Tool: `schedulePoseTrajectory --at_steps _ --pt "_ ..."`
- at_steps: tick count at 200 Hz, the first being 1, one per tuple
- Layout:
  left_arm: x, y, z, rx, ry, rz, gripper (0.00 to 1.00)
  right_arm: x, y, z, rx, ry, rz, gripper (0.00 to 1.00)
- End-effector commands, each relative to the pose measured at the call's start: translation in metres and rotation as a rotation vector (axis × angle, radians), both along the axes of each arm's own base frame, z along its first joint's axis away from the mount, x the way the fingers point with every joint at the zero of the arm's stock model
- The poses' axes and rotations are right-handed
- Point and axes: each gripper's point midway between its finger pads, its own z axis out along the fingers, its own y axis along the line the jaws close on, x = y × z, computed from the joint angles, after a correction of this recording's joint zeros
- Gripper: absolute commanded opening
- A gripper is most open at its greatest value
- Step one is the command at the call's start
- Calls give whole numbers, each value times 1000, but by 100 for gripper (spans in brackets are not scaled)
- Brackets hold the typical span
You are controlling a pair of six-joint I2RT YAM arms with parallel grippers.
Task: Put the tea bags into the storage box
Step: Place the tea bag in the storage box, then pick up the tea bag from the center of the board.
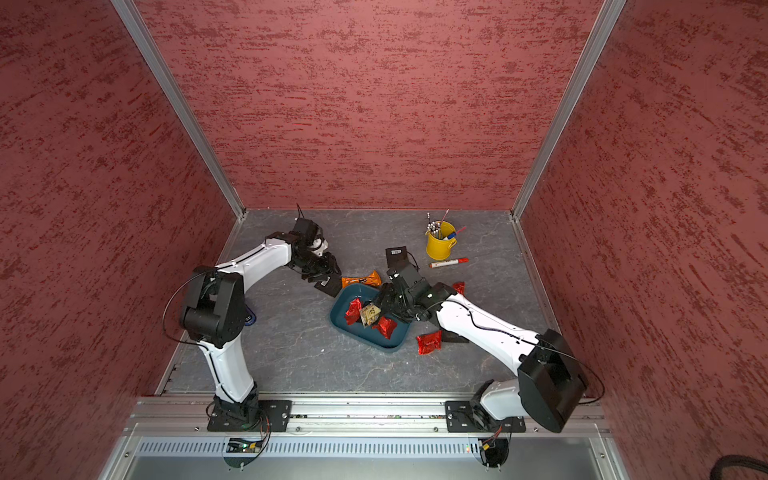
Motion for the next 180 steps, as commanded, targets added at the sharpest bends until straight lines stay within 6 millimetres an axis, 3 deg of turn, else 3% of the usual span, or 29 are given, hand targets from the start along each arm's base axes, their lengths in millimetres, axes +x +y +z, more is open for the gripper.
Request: schedulePoseTrajectory --at_steps 1,83,149,180 --pt "6 -13 -7 -23 -1 -32 57 -1 -11 18 -36 -41 -13 73" --pt "18 -25 -21 -40 -8 -22 43 -5 -24 27 -67 -69 -24 75" --pt "15 -33 -33 -77 1 -11 33 5 -14 30 -34 -75 -21 75" --pt "15 -34 -36 -82 7 -7 23 5 -13 26 -31 -67 -21 75"
